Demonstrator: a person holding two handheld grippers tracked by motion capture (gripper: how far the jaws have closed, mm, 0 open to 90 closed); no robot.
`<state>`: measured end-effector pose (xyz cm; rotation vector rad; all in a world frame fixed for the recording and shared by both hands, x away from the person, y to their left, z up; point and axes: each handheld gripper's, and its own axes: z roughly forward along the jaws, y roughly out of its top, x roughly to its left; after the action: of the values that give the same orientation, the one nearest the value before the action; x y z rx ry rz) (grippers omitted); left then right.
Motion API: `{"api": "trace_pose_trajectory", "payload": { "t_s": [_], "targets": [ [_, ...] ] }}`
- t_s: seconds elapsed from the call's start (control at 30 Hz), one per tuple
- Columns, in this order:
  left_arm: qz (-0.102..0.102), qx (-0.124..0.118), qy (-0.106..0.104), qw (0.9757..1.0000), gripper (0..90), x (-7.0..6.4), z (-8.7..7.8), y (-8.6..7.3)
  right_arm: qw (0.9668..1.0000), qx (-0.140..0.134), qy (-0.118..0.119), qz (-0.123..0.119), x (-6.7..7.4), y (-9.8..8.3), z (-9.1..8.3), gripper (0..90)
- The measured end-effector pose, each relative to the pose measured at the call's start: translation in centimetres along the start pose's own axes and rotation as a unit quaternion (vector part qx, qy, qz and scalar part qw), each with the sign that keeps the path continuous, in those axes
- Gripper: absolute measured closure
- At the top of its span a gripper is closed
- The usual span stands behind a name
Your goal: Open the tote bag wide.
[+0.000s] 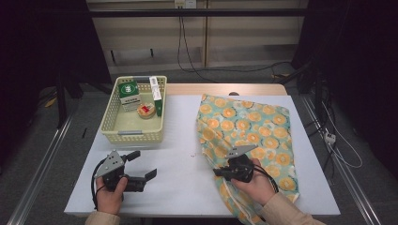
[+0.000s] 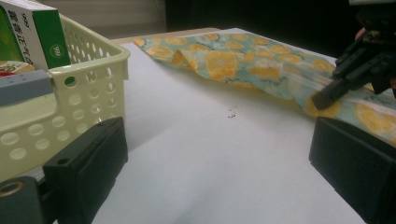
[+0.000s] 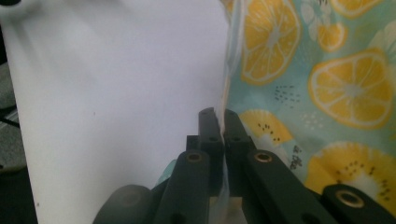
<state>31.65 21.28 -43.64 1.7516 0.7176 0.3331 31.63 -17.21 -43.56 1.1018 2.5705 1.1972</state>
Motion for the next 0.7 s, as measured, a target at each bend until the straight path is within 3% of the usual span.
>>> {"api": "trace_pose_trajectory", "payload": {
  "t_s": [0.33,0.5,0.7],
  "targets": [
    [0.0,0.002,-0.003,1.0,4.3,0.0,0.2,0.0,0.998,-0.058,-0.015,0.02,-2.6,5.3,-0.3,90.0],
    [0.001,0.001,-0.004,1.0,4.3,0.2,0.1,-0.1,0.9975,-0.065,-0.02,0.019,-2.9,8.2,1.1,90.0],
    [-0.002,0.002,-0.005,1.0,4.4,0.3,0.1,-0.1,0.9972,-0.06,-0.045,-0.007,-3.3,11.2,3.7,90.0]
  ]
}}
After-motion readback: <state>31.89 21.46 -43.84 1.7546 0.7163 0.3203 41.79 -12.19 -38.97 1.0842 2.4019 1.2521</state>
